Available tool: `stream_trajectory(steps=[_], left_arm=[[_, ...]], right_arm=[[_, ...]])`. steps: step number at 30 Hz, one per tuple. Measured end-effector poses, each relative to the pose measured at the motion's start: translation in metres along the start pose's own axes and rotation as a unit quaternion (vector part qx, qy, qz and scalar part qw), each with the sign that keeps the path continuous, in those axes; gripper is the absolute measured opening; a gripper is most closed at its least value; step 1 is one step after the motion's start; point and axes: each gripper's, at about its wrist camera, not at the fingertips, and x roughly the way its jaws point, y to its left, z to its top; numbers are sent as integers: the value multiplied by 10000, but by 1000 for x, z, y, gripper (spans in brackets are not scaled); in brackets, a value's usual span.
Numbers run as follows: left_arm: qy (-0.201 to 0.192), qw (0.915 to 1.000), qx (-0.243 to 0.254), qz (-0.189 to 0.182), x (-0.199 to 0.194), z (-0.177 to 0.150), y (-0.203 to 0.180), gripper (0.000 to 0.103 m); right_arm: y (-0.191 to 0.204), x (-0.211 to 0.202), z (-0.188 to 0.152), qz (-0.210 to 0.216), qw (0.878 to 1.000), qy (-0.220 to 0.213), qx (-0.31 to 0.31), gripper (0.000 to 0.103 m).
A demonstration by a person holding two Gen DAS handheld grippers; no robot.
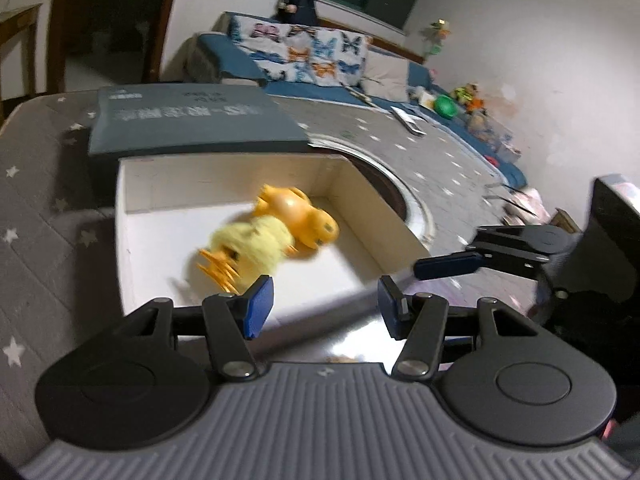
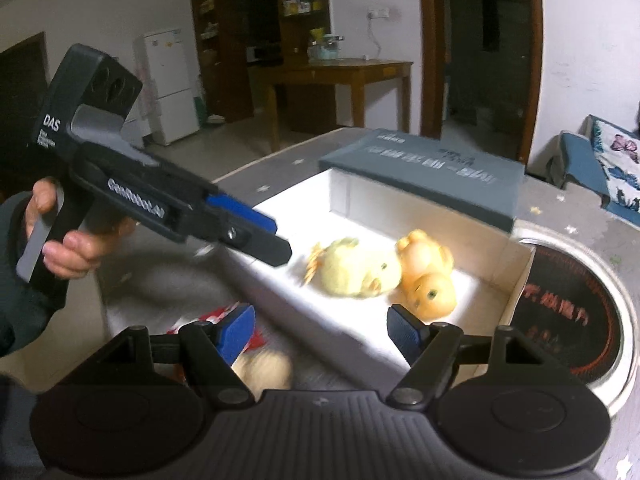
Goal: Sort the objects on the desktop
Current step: 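Close the left tool on the peanut-shaped toy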
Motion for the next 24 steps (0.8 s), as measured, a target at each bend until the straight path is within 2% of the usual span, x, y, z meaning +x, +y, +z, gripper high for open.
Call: stream_trajectory(steps=[4, 9, 16, 24], left_arm=[[198, 9995, 213, -146, -2, -22, -16, 57], [539, 9981, 262, -148, 11, -40, -23, 57], [765, 9968, 134, -192, 27, -46, -18, 57], [939, 9954, 173, -84, 44, -48, -16, 57]], right_arm=[[12, 0, -18, 193, 9997, 169, -48, 75], [20, 23, -33, 399, 9982, 447, -68, 75], [33, 42, -45, 486, 9971, 564, -168, 75], [40, 54, -52, 356, 9973, 567, -306, 73]])
